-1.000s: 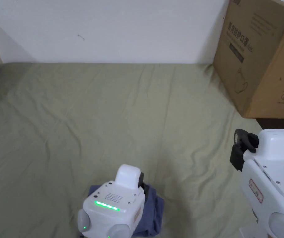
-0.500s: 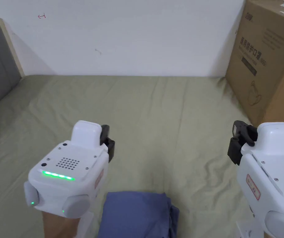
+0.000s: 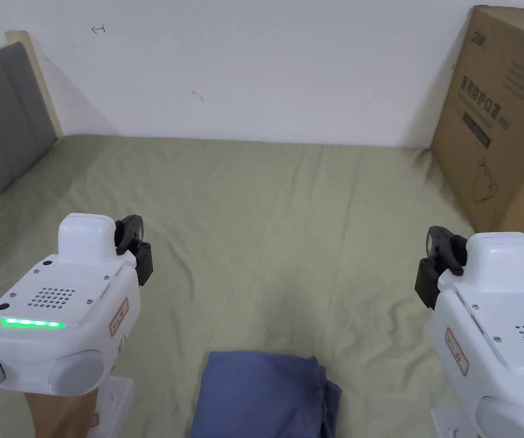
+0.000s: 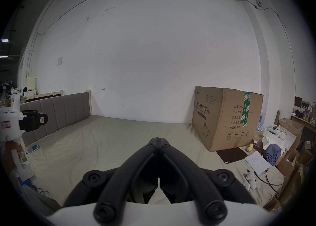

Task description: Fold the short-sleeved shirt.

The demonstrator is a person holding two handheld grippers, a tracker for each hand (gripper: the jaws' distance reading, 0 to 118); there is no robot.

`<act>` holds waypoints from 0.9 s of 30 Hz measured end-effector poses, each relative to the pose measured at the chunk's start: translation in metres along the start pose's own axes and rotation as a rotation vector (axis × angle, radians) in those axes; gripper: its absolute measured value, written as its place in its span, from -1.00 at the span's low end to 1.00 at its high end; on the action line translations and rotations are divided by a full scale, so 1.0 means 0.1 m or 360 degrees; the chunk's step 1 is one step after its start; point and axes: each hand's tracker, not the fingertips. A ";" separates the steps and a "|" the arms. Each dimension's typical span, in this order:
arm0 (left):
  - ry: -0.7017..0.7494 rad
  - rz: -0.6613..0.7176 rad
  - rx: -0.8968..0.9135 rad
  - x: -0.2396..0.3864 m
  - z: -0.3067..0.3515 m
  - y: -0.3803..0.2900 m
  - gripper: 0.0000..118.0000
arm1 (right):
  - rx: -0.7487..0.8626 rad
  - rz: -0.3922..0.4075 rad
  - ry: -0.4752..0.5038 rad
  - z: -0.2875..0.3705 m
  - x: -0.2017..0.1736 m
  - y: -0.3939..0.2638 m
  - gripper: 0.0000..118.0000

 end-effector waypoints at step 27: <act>-0.0054 0.0111 -0.0136 -0.30 -0.08 -0.32 -1.00 | -0.0767 -0.0002 0.0268 -0.73 -1.20 -2.19 -1.00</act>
